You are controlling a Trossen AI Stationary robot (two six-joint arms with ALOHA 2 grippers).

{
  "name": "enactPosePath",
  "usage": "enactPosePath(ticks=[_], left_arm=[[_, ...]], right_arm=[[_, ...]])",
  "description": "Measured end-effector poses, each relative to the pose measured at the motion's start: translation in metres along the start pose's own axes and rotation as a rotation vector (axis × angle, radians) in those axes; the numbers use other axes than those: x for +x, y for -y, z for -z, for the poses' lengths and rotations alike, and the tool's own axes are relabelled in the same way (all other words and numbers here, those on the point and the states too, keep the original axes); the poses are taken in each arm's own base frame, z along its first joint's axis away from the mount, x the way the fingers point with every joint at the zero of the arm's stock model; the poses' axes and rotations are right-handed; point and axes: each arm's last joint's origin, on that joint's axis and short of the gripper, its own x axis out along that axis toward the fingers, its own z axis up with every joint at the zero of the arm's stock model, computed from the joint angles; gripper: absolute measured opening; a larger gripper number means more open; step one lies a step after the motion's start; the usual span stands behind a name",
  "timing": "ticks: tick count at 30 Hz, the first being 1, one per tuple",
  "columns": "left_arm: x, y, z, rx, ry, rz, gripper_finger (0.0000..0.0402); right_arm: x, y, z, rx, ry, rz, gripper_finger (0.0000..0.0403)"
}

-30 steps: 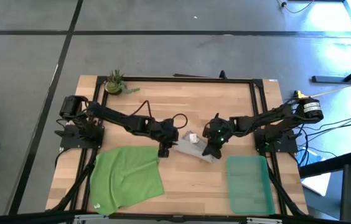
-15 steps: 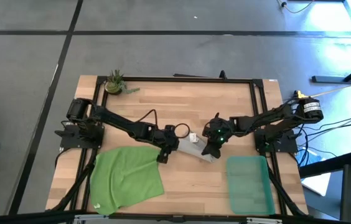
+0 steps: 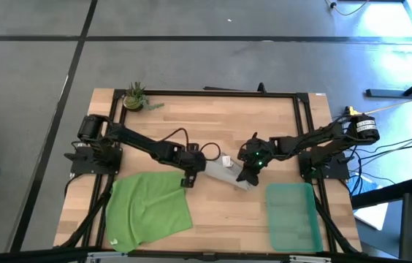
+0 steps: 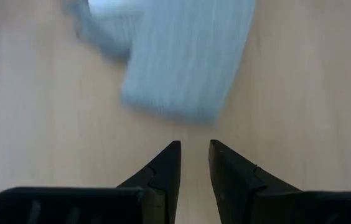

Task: Roll microfiber towels into tight, uniform cylinder then place into a basket
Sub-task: Roll the gray microfiber towel

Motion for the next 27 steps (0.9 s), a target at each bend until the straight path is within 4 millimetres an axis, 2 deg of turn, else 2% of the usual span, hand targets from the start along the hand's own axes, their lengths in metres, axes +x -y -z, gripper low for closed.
enactPosePath(ticks=[4,10,14,27], left_arm=[[0.002,0.001,0.005,-0.002,-0.046,0.020,0.0078],[0.006,0.002,-0.009,0.020,0.100,0.063,0.0078],[0.015,0.001,-0.010,0.007,0.121,0.085,0.0078],[0.026,0.000,-0.007,-0.170,0.098,0.070,0.0078]], right_arm=[[0.000,0.000,0.000,-0.017,0.001,-0.001,0.0017],[0.000,0.000,0.000,0.004,0.002,-0.001,0.0019],[0.000,0.000,0.000,0.006,0.001,-0.001,0.0017],[0.000,0.001,0.000,0.028,0.010,0.014,0.0017]])
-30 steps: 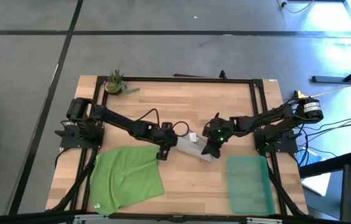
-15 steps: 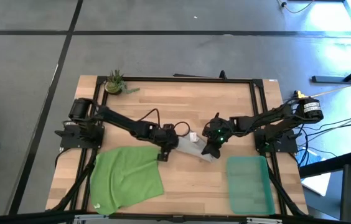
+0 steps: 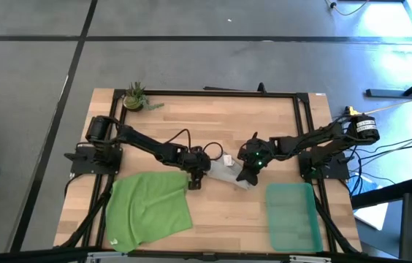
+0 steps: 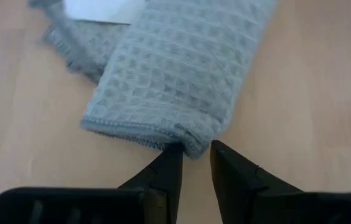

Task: Roll microfiber towels into tight, uniform cylinder then place into a basket
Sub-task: Roll the gray microfiber towel

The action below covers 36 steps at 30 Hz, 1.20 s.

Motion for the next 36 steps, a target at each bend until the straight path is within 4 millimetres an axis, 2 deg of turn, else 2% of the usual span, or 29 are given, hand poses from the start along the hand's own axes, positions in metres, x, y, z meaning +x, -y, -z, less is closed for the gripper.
enactPosePath(ticks=[14,19,21,24,26,36], left_arm=[[0.000,-0.021,-0.004,-0.133,0.036,-0.093,0.0078],[0.008,-0.023,-0.001,-0.142,0.019,-0.058,0.0077],[0.013,-0.023,-0.001,-0.143,0.019,-0.030,0.0067],[0.013,-0.021,0.000,-0.141,0.010,-0.008,0.0031],[0.011,-0.021,0.000,-0.141,0.006,-0.009,0.0010],[-0.012,-0.030,-0.007,-0.215,-0.008,0.130,0.0003]], right_arm=[[0.000,0.001,-0.001,-0.002,0.026,0.030,0.0017],[0.000,0.001,-0.001,-0.001,0.028,0.033,0.0017],[0.000,0.001,-0.001,0.000,0.026,0.034,0.0017],[0.000,0.002,-0.001,0.006,0.034,0.050,0.0017],[0.000,0.003,-0.001,0.034,0.052,0.077,0.0017],[-0.001,0.009,0.005,0.147,0.016,0.146,0.0017]])
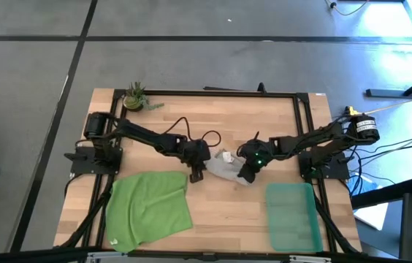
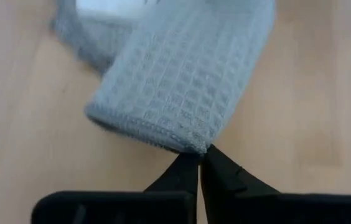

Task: Roll microfiber towels into tight, uniform cylinder then place into a basket
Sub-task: Roll the gray microfiber towel

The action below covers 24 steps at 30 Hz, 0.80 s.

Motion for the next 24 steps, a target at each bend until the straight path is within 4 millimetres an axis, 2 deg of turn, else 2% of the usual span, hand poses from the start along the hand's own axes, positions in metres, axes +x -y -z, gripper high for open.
enactPosePath(ticks=[5,14,24], left_arm=[[-0.011,0.000,-0.006,-0.056,0.016,0.080,0.0002],[-0.011,0.009,0.002,-0.135,-0.089,0.158,0.0001],[-0.011,0.020,0.003,-0.197,-0.131,0.248,0.0000]], right_arm=[[0.000,-0.001,0.002,-0.026,-0.061,-0.056,0.0017],[-0.002,-0.010,0.001,-0.135,-0.173,-0.275,0.0017],[-0.005,-0.010,-0.004,-0.110,-0.209,-0.358,0.0017]])
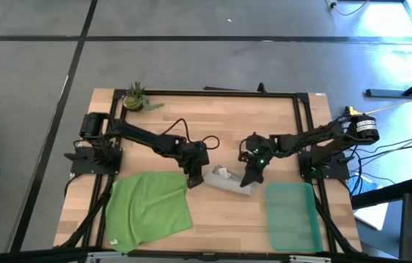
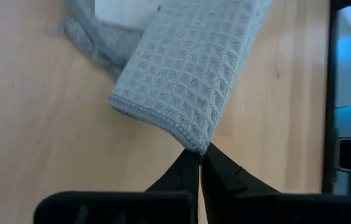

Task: Roll microfiber towels into tight, uniform cylinder then place into a basket
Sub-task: Roll the gray microfiber towel

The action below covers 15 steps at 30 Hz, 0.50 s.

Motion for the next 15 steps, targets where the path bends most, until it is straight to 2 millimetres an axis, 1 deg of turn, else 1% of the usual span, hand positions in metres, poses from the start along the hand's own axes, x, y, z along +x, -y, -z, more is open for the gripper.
enactPosePath(ticks=[8,15], left_arm=[[-0.007,0.013,-0.016,0.008,0.040,0.038,0.0000],[-0.007,0.012,-0.014,-0.035,0.015,0.026,0.0000]], right_arm=[[-0.005,0.010,0.004,0.095,-0.036,0.055,0.0017],[-0.015,0.020,-0.003,0.158,0.034,0.103,0.0017]])
